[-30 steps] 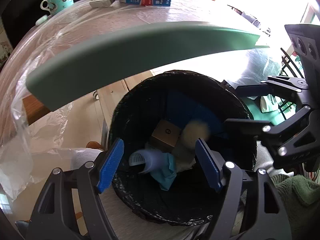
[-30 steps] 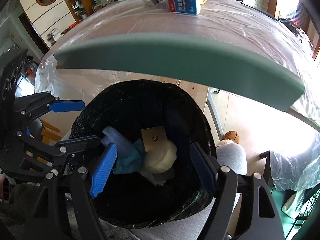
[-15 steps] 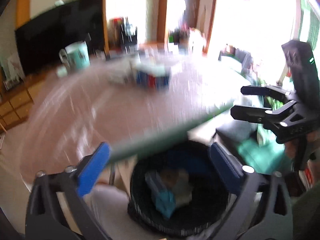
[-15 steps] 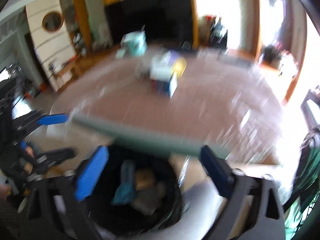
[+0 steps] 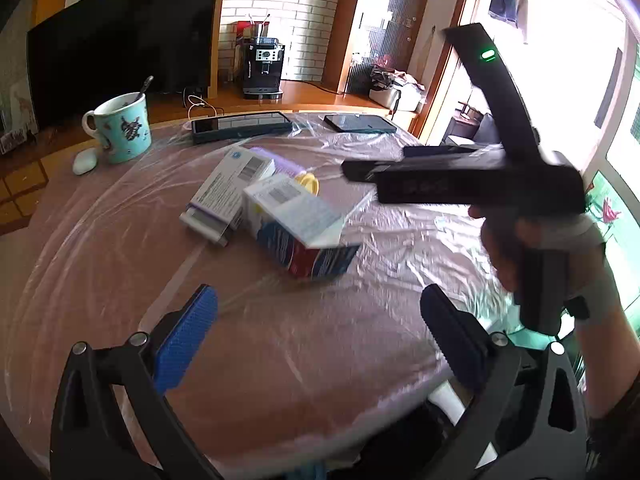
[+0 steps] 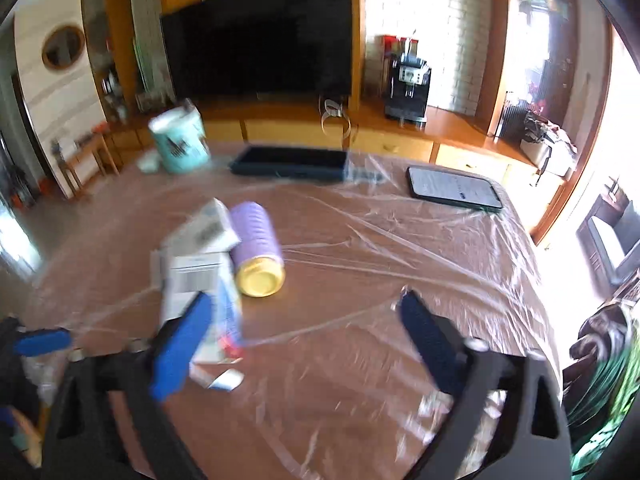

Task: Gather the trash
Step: 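Move both open tools back over the table items, then grasp the white Naproxen Sodium box with the left tool while the right tool grasps the yellow-capped bottle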

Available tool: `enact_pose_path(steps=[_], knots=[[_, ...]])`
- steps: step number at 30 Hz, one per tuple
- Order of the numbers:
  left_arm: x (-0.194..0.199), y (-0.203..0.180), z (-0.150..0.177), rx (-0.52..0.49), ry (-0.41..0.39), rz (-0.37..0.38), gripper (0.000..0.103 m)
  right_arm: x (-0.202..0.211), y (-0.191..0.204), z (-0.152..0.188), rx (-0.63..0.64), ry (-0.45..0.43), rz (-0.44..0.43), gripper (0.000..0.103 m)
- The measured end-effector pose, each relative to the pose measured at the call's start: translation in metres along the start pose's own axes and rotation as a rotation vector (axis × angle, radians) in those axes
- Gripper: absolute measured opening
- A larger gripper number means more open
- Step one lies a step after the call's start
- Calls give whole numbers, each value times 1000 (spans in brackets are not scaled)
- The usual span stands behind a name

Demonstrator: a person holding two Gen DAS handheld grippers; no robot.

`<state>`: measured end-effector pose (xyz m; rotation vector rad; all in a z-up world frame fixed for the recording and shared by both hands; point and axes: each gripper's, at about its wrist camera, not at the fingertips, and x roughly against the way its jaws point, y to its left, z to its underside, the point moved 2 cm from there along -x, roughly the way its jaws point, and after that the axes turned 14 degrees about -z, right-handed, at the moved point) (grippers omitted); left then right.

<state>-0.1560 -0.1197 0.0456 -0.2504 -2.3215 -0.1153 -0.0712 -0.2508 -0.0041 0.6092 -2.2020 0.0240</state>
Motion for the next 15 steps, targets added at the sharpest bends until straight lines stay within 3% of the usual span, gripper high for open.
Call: enact_pose_path(steps=[3,9,15], knots=[[-16,-7,-12,10,8,-15,100,-25,-5,-6,13,46,-33,63],[-44,-11,-25,20,51,-21,79,-43,3,-7,85,97,-104,54],[-60,-10,-30,32,75,-49,78,-60,14,-9,107,147,-151,47]])
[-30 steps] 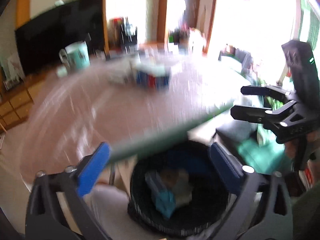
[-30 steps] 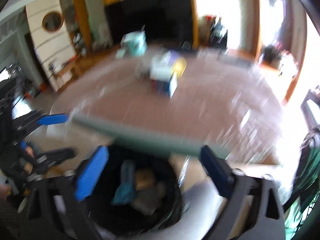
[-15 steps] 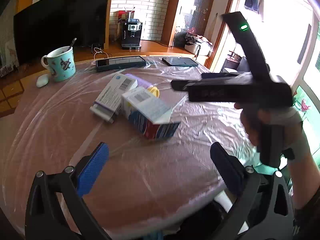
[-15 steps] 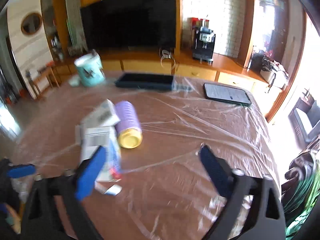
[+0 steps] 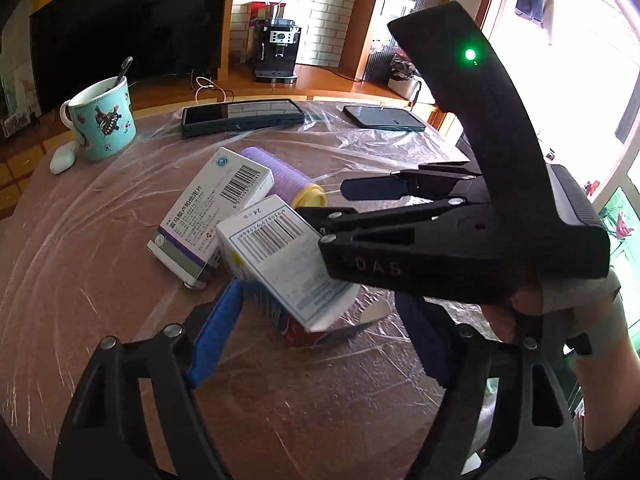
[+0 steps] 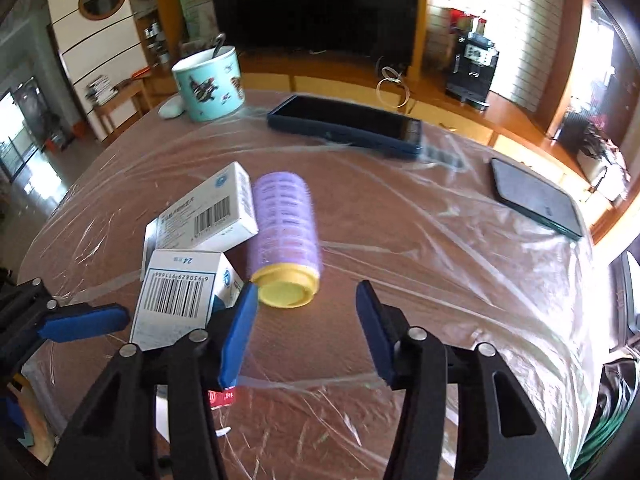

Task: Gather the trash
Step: 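Grasp the white Naproxen Sodium box with the left tool while the right tool grasps the yellow-capped bottle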

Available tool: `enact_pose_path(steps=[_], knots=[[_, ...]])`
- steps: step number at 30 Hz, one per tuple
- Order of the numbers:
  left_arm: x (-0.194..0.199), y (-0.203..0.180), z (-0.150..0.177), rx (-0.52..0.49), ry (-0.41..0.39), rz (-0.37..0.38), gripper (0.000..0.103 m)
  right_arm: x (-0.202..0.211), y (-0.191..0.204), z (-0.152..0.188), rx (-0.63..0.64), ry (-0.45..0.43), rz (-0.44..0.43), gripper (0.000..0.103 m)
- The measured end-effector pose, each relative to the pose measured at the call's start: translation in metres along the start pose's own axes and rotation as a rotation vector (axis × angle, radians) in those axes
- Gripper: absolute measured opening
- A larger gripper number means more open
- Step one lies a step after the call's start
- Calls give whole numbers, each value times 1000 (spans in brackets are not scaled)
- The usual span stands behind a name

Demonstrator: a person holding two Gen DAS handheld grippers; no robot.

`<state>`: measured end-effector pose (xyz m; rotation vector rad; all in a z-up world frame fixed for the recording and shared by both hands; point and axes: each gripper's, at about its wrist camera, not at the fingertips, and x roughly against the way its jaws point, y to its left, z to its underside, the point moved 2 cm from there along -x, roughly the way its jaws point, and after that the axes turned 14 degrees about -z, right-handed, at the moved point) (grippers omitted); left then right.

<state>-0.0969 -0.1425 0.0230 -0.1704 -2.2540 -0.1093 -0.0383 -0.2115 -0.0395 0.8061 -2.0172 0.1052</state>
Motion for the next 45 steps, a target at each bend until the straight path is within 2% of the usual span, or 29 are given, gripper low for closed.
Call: enact_pose_path(steps=[7,10,14,16,21,24,34,45], knots=[[-16,16,-4,50,39,-16,78,-10,3,-3,-25,-8,-32,46],[-16,19,-5,64,46,14,78,-10,4,-3,-46,-14,-46,47],[-18,18,-7,50,35,-16,77,-14,2,-6,-64,-21,-26,45],[-21,17,-6,38,42,-27,66,-16,-2,-8,-88,-26,-30,37],[-22,20,-1,11,42,-41,53,-8,-1,-1,-81,-37,-29,37],[-20,23,3,0,36,-49,49,2,0,9,-94,-55,-45,37],[-13,25,9,8,33,-3,47,23,0,35,-146,-102,-49,37],[14,25,16,-6,-11,17,47,51,10,58,-177,-161,-83,37]])
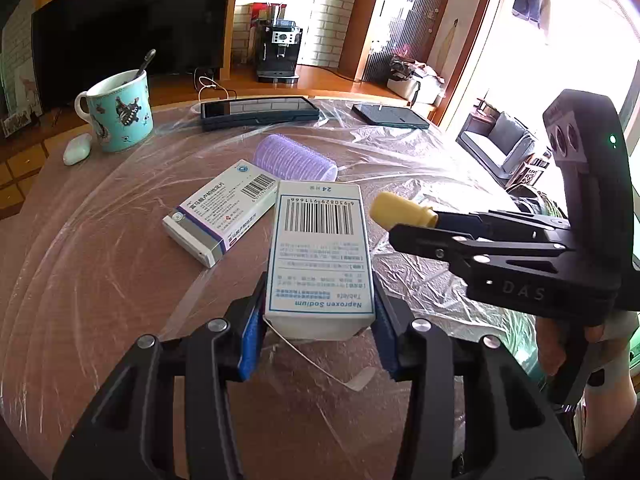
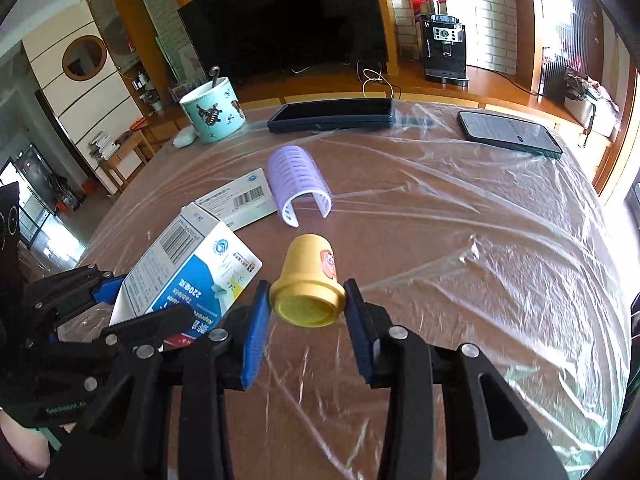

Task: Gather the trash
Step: 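Grasp the white Naproxen Sodium box with the left tool while the right tool grasps the yellow-capped bottle, then carry the held box and bottle off the table over the trash bin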

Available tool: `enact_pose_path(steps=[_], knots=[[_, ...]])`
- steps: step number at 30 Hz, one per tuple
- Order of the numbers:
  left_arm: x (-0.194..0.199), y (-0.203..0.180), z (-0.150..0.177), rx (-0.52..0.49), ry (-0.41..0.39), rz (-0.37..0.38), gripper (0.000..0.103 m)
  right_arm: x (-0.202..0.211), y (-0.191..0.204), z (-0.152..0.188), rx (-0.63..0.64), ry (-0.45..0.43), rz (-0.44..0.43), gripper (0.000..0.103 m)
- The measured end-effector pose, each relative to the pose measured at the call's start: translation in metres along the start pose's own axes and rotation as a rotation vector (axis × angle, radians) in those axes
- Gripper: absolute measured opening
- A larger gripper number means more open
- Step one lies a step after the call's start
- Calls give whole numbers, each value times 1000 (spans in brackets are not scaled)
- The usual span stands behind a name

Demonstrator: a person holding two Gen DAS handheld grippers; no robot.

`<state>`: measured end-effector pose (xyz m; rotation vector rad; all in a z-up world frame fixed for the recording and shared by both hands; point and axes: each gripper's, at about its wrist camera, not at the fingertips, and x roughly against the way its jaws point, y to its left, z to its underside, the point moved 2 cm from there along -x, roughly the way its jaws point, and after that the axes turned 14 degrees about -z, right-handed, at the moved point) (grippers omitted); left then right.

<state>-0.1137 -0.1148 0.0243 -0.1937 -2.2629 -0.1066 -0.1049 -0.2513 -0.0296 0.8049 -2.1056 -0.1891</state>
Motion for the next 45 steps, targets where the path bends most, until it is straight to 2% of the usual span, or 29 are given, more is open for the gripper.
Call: enact_pose_path(steps=[16,45], knots=[[33,7,24,-18,-25,-22,47,32,32,38,19,-22,-24,37],[105,10,85,-133,-41,45,47,70,88,97,68,14,-137,37]])
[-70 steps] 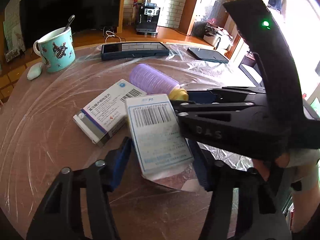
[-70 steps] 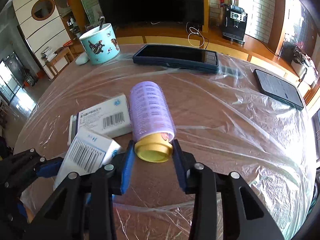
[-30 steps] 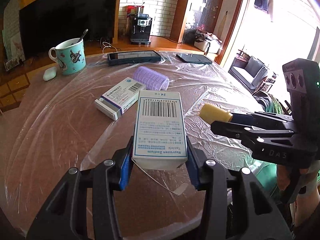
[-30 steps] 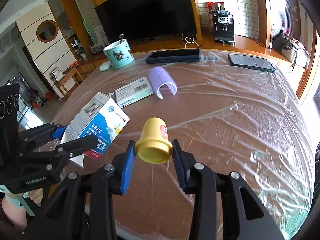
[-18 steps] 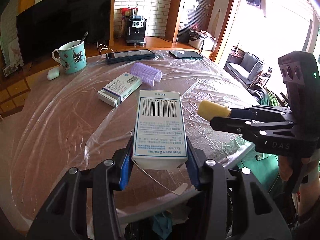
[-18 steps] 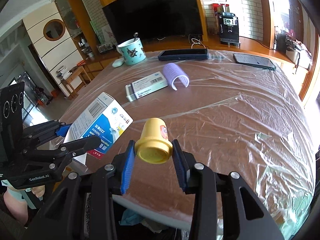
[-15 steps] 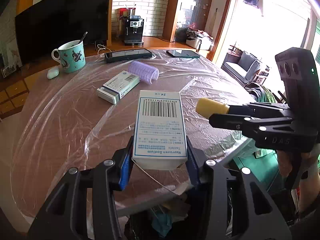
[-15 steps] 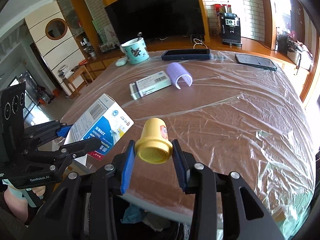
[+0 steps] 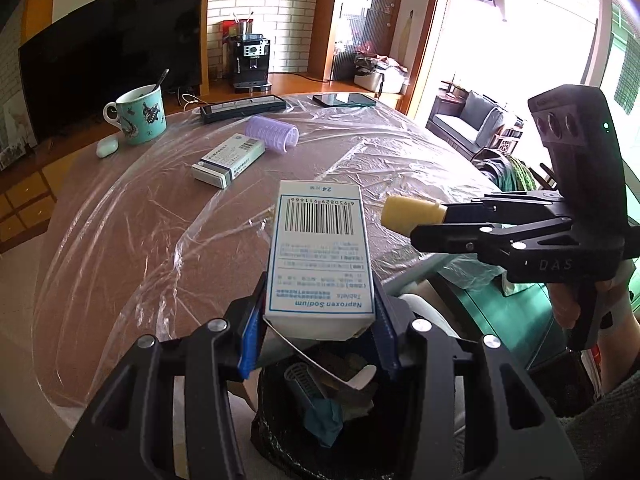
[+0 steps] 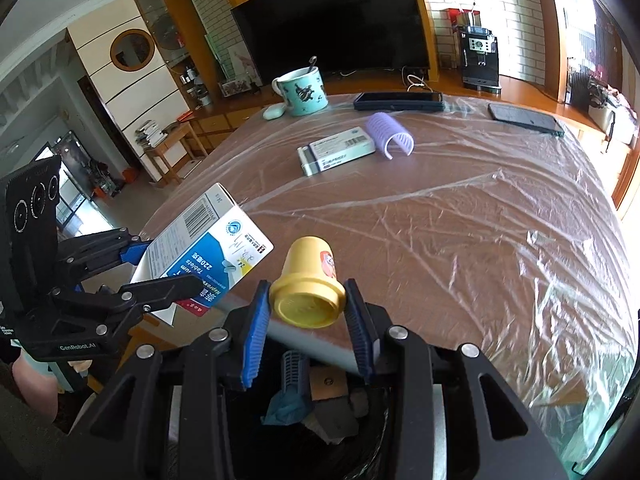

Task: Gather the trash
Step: 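Carry the held box and bottle off the table over the trash bin, then open both tools to drop the box and bottle into the bin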

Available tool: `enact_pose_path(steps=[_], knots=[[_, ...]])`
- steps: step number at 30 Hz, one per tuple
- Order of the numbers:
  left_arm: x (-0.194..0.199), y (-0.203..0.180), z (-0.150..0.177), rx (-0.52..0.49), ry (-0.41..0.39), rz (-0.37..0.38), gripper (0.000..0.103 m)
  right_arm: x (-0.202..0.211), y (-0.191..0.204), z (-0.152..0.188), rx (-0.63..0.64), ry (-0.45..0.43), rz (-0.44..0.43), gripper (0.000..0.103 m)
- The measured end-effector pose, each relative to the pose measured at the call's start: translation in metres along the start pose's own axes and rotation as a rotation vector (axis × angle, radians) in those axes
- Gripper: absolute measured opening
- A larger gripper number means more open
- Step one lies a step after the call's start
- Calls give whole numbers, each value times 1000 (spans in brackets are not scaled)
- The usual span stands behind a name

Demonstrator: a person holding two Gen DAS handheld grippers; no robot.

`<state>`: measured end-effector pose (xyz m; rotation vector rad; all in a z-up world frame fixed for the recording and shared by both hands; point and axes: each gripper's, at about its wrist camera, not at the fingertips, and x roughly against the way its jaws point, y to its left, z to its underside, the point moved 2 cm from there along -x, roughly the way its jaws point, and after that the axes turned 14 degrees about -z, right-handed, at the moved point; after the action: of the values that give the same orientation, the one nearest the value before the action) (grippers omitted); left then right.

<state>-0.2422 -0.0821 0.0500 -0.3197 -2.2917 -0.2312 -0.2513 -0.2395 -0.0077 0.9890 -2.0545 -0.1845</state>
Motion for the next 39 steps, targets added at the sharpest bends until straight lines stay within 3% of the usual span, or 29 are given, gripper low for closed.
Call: enact_pose_path(steps=[25,39], knots=[[28,-27,53,-129,71,75,47,7,24,54,-10,101,-41,37],[1,-37,82,-177,192,79,47,-19,17,81,-31,191,-9,37]])
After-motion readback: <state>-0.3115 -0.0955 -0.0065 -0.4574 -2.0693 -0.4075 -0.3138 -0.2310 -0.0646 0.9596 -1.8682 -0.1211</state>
